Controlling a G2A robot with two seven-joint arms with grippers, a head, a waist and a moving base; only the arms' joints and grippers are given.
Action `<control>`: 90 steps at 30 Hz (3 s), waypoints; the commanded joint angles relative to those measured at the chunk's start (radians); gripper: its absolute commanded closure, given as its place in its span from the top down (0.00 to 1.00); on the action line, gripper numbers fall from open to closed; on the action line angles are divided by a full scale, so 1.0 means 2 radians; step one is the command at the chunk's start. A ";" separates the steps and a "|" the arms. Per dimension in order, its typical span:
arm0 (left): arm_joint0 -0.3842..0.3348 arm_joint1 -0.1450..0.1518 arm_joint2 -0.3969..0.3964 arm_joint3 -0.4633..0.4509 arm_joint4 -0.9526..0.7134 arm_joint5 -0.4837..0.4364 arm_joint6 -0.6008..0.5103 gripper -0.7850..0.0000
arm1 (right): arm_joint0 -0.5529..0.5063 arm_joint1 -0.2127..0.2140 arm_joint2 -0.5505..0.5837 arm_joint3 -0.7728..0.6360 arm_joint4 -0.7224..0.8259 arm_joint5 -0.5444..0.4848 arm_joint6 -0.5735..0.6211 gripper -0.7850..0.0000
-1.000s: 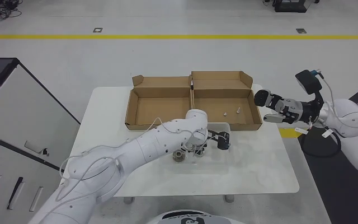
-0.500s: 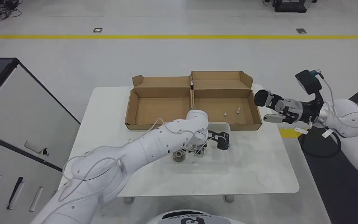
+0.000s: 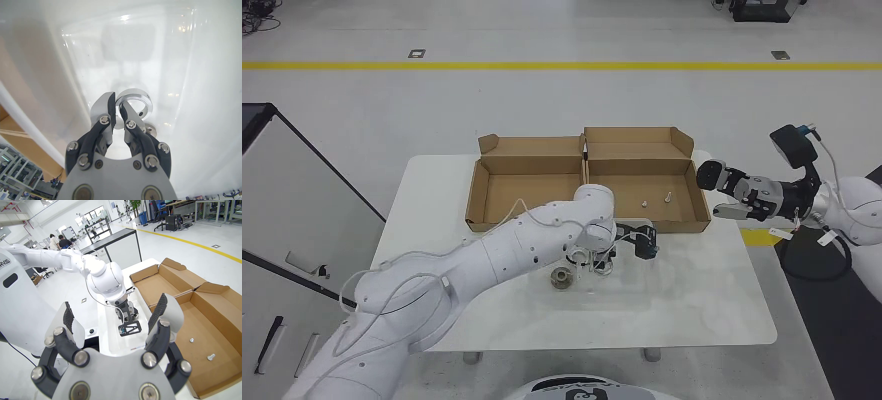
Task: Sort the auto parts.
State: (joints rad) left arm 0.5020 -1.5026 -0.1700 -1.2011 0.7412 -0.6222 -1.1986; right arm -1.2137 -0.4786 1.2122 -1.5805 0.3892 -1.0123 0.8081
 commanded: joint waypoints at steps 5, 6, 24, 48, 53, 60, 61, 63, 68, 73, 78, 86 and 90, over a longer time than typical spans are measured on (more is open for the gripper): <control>-0.027 0.056 -0.001 -0.075 -0.028 0.010 -0.009 0.00 | 0.000 0.000 0.000 0.000 0.000 0.000 0.000 1.00; -0.030 0.067 -0.005 -0.087 -0.032 0.008 -0.008 0.00 | 0.000 0.000 0.000 0.000 0.000 0.000 0.000 1.00; 0.179 0.276 -0.326 -0.264 0.034 -0.195 0.235 0.00 | 0.000 0.000 0.000 0.000 0.000 0.000 0.000 1.00; 0.309 0.338 -0.433 -0.329 0.136 -0.195 0.526 0.00 | 0.000 0.000 0.000 0.000 0.000 0.000 0.000 1.00; 0.309 0.338 -0.433 -0.329 0.136 -0.195 0.526 0.00 | 0.000 0.000 0.000 0.000 0.000 0.000 0.000 1.00; 0.309 0.338 -0.433 -0.329 0.136 -0.195 0.526 0.00 | 0.000 0.000 0.000 0.000 0.000 0.000 0.000 1.00; 0.309 0.338 -0.433 -0.329 0.136 -0.195 0.526 0.00 | 0.000 0.000 0.000 0.000 0.000 0.000 0.000 1.00; 0.309 0.338 -0.433 -0.329 0.136 -0.195 0.526 0.00 | 0.000 0.000 0.000 0.000 0.000 0.000 0.000 1.00; 0.311 0.338 -0.432 -0.330 0.135 -0.190 0.527 0.00 | 0.000 0.000 0.000 0.000 0.000 0.000 0.000 1.00; 0.322 0.336 -0.440 -0.324 0.100 -0.195 0.570 0.00 | 0.000 0.000 0.000 0.000 0.000 0.000 0.000 1.00; 0.336 0.339 -0.441 -0.322 0.064 -0.195 0.632 0.00 | 0.000 0.000 0.000 0.000 0.000 0.000 0.000 1.00; 0.355 0.351 -0.441 -0.321 0.055 -0.195 0.776 0.00 | 0.000 0.000 0.000 0.000 0.000 0.000 0.000 1.00; 0.366 0.360 -0.444 -0.318 0.069 -0.195 0.861 0.00 | 0.000 0.000 0.000 0.000 0.000 0.000 0.000 1.00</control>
State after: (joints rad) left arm 1.2287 -0.7879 -1.0569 -1.8399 0.8681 -1.0123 0.4647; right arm -1.2137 -0.4786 1.2122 -1.5805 0.3892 -1.0123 0.8081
